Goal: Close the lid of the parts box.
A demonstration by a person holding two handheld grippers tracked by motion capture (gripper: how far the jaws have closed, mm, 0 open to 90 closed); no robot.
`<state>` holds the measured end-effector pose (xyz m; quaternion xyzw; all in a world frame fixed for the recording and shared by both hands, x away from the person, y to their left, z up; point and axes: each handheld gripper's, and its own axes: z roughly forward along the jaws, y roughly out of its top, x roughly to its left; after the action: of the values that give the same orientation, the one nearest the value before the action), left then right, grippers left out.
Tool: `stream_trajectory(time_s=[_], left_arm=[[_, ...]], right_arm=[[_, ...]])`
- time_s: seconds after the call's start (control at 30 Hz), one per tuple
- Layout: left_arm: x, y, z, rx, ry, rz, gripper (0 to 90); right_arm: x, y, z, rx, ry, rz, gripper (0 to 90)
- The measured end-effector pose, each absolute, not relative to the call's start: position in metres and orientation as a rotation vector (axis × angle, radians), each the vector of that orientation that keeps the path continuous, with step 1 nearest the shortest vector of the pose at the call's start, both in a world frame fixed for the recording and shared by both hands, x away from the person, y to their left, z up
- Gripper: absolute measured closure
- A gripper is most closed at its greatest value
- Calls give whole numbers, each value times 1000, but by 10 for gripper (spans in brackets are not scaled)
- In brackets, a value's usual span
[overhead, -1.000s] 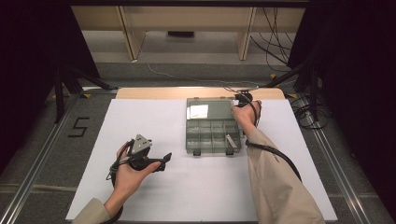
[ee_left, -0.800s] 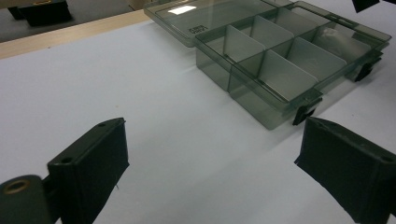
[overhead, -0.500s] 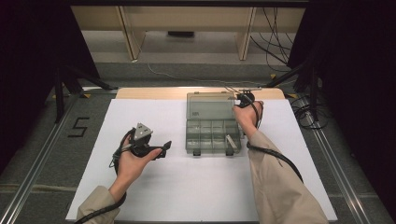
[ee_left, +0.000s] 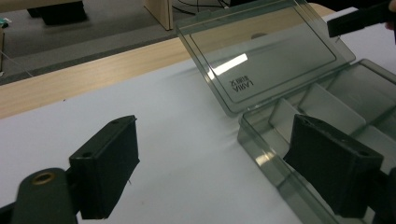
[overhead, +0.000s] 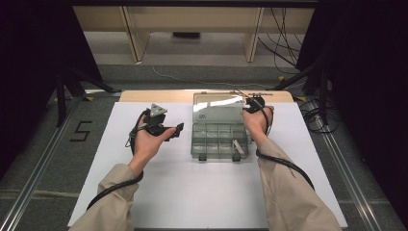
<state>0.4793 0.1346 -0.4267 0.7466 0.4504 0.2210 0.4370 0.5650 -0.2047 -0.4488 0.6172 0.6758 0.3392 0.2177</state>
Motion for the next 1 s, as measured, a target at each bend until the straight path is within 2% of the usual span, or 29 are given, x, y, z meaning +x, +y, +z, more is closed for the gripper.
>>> stream_trajectory(time_s=[0.1,0.27,0.47,0.53,0.57,0.67,0.87,1.0], left_arm=[[492,127,-423,1861,1130,552,164],[508,114,-422,1884,1132,543,202],[526,101,-425,1888,1161,528,357],[531,99,-424,1928,1157,527,393],[534,94,-426,1875,1180,510,406],[540,91,-428,1868,1206,487,450],[550,87,-435,1860,1253,431,567],[556,87,-439,1896,1263,383,613]], right_arm=[[565,-211,-451,1593,1902,945,894],[561,-210,-450,1618,1868,970,894],[557,-208,-449,1636,1833,1003,895],[556,-209,-448,1617,1848,1002,894],[555,-210,-447,1609,1853,993,895],[554,-211,-448,1598,1846,1013,895],[551,-211,-447,1594,1842,1029,896],[549,-211,-446,1607,1837,1033,896]])
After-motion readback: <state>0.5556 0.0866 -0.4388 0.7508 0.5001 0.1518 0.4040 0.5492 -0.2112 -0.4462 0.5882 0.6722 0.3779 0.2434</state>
